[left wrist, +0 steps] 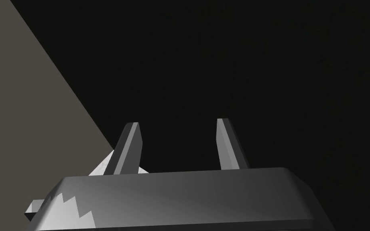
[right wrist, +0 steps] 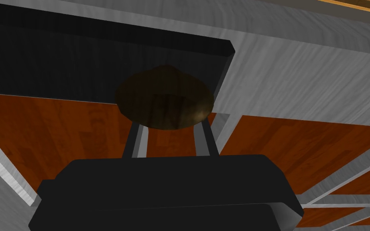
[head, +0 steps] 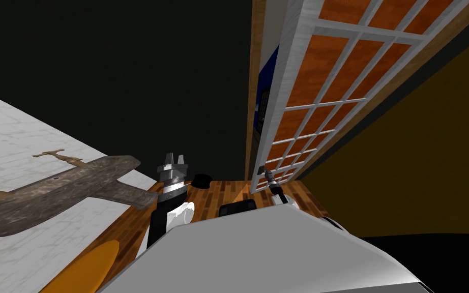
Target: Pull the door open
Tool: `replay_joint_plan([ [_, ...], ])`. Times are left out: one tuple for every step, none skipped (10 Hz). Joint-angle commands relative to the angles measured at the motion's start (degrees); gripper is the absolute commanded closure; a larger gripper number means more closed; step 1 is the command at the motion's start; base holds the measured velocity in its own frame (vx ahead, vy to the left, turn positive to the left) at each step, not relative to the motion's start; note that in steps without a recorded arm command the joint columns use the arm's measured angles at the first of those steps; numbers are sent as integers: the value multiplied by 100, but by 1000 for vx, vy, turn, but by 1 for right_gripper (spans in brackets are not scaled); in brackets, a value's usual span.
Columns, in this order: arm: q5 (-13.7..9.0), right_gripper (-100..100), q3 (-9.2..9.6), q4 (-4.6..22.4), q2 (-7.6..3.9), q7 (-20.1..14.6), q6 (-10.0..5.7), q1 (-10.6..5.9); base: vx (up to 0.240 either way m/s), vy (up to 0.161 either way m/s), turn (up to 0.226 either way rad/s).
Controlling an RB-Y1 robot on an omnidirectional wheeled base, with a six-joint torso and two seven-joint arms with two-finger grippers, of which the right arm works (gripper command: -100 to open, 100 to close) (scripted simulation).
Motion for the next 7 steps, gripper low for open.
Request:
replay_joint_plan([
  [-29, 100, 59, -20, 23, -213, 1, -4, -37, -41, 30],
  [-57, 100, 79, -18, 16, -337, 3, -6, -39, -27, 55],
  [-85, 100, 99, -17, 9, -462, 5, -8, -38, -12, 45],
  [-121, 100, 125, -14, 0, -619, 7, -10, -35, -14, 62],
  [-161, 100, 154, -11, -11, -786, 9, -13, -52, -18, 75],
  [-201, 100, 182, -9, -21, -953, 12, -16, -62, -24, 88],
  [-247, 100, 215, -6, -33, -1129, 15, -19, -54, -33, 61],
])
